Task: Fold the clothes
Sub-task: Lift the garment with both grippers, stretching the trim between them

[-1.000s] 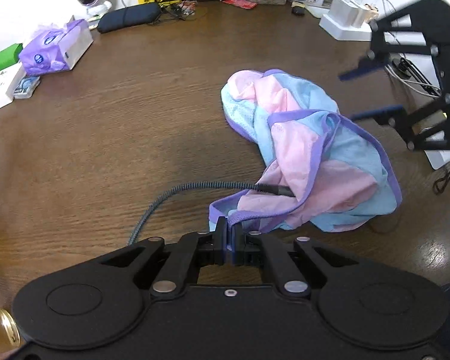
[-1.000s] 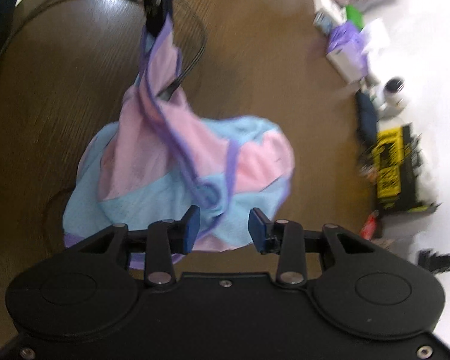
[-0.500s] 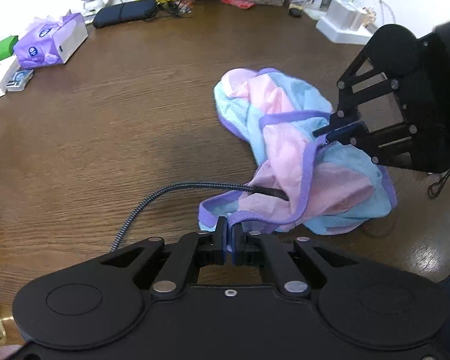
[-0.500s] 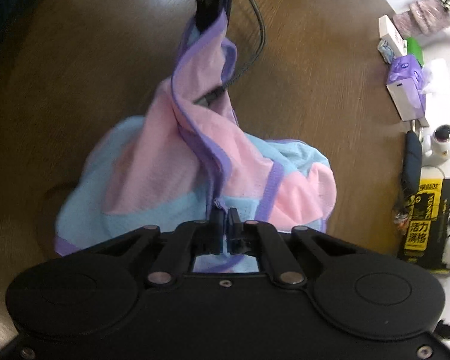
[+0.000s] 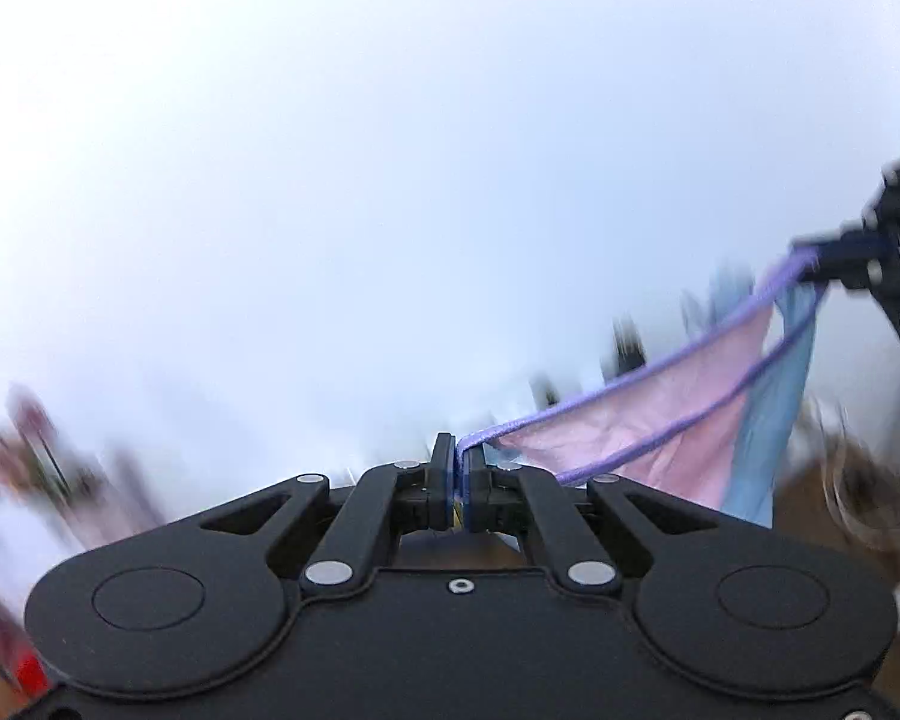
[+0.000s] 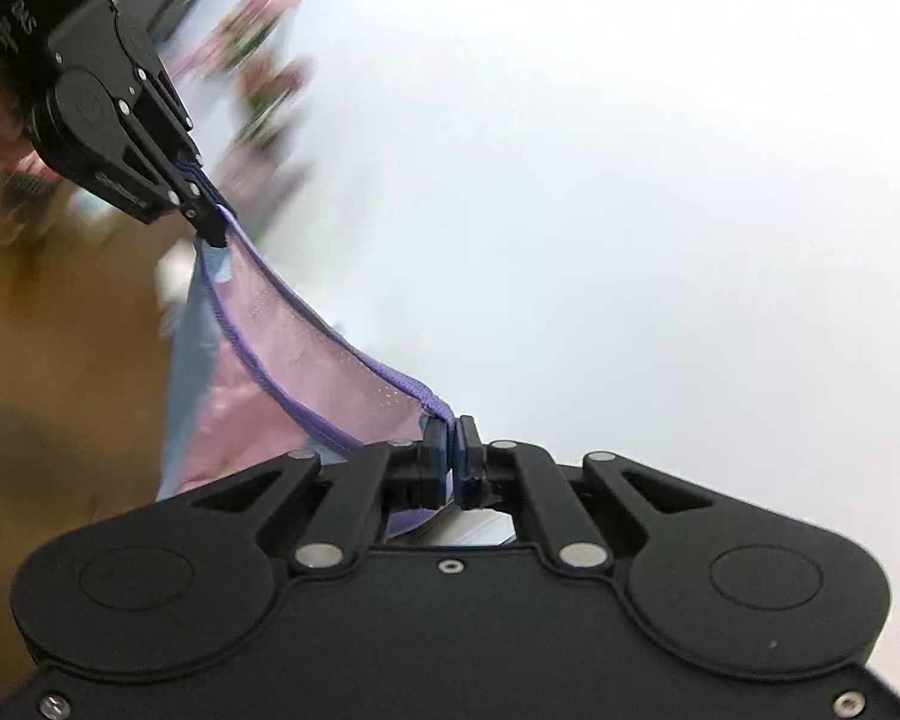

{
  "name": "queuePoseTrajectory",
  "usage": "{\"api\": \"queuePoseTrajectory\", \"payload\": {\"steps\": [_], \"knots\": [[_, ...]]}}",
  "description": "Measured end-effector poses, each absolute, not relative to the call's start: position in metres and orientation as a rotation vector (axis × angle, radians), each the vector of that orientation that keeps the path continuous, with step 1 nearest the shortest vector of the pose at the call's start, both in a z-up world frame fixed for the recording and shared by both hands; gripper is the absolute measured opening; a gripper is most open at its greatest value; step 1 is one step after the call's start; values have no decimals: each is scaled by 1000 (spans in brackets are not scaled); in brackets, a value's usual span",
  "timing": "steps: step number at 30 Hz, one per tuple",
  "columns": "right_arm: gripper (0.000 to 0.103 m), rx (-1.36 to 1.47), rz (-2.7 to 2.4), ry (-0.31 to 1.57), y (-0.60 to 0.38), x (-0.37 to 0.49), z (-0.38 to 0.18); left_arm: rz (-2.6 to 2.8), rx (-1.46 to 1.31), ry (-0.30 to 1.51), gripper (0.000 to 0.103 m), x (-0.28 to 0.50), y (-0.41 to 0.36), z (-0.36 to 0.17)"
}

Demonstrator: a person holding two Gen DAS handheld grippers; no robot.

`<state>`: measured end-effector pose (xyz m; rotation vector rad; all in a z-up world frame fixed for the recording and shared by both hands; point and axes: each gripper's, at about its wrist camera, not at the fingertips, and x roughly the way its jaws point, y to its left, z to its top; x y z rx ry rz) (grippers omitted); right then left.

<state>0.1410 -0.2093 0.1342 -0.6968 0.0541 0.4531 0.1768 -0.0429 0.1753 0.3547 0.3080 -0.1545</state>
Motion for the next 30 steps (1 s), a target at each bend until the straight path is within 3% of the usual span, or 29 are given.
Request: {"api": "queuePoseTrajectory", "payload": {"steps": [2,6,11,16,19,23,27,30], "knots": [[4,-697,413,9,-212,122,151,-166,372,273,2,156,-50,193],[4,-713,467,110,-222,90,134,-247,386,465,2,127,-60,144],[4,-543,737,562,-231,59,27,-308,326,894,2,80,-60,7],[4,-430,790,825,-237,31,-41,-334,276,1065,2,43,-55,-46],[4,-405,776,906,-242,28,-53,-357,288,1059,2,45,-56,-51],[4,-459,770,869,-234,37,-57,-361,342,954,2,89,-50,-42],[4,-606,650,683,-236,77,-23,-330,401,749,2,148,-43,15],[4,-686,497,399,-234,106,54,-302,431,499,2,181,-42,112]]}}
